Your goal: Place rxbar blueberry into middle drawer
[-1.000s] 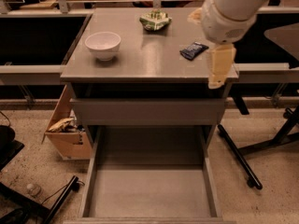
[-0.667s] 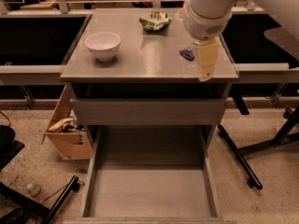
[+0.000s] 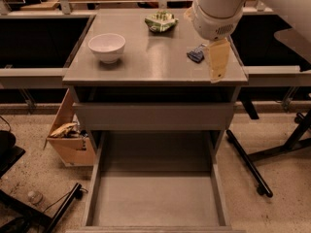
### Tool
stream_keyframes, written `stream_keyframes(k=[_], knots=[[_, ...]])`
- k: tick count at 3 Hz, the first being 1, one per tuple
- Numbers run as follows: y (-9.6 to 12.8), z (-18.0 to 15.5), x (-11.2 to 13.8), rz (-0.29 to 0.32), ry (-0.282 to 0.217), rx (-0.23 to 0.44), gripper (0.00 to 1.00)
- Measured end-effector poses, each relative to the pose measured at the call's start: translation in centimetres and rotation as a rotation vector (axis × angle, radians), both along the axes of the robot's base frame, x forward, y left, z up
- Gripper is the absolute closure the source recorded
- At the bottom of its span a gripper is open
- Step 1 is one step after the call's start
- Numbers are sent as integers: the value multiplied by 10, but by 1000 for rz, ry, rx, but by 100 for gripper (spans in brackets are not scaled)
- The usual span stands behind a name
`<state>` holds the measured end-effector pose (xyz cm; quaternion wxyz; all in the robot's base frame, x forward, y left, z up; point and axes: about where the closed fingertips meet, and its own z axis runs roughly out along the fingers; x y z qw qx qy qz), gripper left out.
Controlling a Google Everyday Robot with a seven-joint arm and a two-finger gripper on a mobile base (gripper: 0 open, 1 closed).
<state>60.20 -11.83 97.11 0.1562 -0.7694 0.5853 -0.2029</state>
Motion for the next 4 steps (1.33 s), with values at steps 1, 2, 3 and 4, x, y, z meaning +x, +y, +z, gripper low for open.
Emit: stream_keyframes(k=[1, 2, 3, 4], knots=[[-8, -1, 31, 35, -35, -126, 0], [-33, 5, 70, 76, -56, -301, 0], [-61, 9, 117, 131, -53, -490, 0], [-72, 6, 149, 144, -56, -557, 0]])
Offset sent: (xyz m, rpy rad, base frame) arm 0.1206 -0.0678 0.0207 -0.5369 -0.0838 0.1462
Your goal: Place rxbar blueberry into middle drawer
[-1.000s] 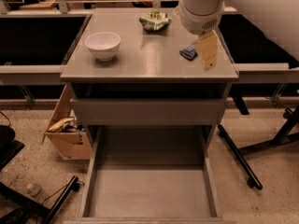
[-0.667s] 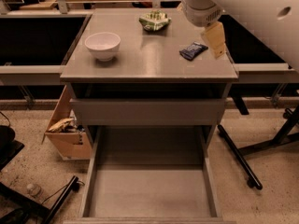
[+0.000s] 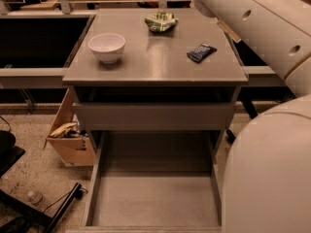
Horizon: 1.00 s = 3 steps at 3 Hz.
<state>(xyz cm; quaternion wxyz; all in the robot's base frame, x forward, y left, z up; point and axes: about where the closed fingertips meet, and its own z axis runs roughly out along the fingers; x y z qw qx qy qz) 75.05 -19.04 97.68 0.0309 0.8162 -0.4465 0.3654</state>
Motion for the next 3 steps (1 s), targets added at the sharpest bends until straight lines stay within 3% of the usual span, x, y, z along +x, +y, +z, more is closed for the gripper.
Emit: stream_keyframes(k=[1, 3], knots=[[0, -6, 6, 16, 7, -17, 0], [9, -53, 38, 122, 116, -164, 0]])
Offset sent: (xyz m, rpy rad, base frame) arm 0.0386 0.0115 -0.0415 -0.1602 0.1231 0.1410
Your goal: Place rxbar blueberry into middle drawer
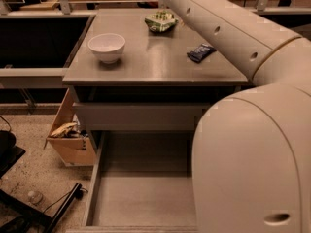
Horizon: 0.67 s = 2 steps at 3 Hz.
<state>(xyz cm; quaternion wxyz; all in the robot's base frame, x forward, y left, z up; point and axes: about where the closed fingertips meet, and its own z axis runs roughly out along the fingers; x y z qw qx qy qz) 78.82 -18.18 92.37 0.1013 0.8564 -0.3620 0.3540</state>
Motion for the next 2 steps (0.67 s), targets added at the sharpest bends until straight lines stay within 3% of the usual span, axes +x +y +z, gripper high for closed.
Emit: stream_keyframes(k=[1, 2], knots=[[1, -25, 18, 31, 34, -35, 0], [0, -52, 34, 49, 81, -22, 0]])
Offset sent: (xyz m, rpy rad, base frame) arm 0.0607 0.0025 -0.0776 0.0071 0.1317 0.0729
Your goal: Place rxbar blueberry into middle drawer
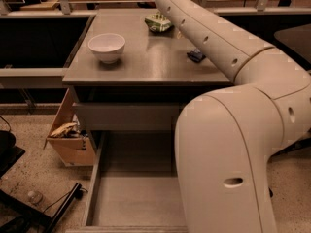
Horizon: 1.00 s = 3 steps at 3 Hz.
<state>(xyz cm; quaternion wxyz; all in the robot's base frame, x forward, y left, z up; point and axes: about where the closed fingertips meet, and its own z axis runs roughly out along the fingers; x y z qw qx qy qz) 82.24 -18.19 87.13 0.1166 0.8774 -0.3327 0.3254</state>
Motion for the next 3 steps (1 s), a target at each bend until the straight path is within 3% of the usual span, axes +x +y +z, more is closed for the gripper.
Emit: stream_keyframes(k=[1, 3], knots=[[2, -24, 12, 27, 50, 2, 0], [3, -45, 22, 55, 96, -3, 42]])
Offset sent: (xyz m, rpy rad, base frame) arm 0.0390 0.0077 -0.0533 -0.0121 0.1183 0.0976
